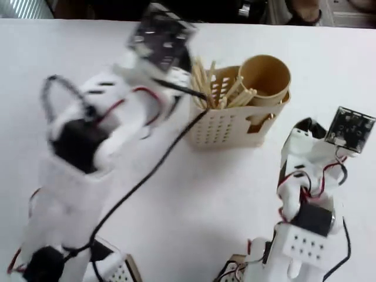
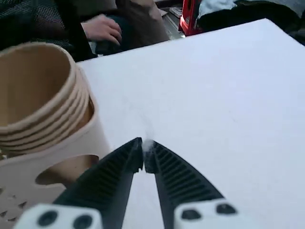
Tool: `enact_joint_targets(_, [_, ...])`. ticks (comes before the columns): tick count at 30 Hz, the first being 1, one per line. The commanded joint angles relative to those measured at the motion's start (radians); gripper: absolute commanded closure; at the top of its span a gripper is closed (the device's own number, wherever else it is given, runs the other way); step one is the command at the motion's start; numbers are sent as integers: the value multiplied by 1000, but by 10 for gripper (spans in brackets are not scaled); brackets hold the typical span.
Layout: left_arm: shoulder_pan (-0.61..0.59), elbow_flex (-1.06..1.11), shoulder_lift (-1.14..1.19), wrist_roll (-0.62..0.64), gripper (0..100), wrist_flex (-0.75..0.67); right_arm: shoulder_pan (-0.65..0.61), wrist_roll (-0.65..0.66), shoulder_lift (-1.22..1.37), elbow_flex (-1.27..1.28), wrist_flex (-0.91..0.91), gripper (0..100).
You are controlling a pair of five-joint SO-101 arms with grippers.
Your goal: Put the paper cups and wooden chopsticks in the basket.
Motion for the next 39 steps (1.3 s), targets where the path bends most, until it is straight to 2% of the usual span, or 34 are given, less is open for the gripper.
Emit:
enact_joint_targets(1, [-82,44,-134,2,979,5,-91,11,-113,-123,125,981])
enact_joint_targets(3, [-120,130,-213,2,979,-2,-162,17,-182,-133,186,981])
enact_joint_targets(9, [-236,493,-513,2,979,-129,-302,203,-390,-130,334,981])
enact_joint_targets(13, [-275,749,-723,2,979,-206,-309,281,-496,-130,450,981])
enact_joint_targets(17, [-302,941,-918,8,976,-206,-314,285,-559,-115,545,981])
enact_joint_targets(23, [-305,1194,-1187,3,976,-198,-312,284,-550,-11,579,981])
enact_joint_targets(27, [-305,1339,-1351,3,976,-140,-308,284,-550,94,579,981])
enact_joint_targets(39, [-366,1623,-1353,2,976,-95,-306,284,-552,437,519,981])
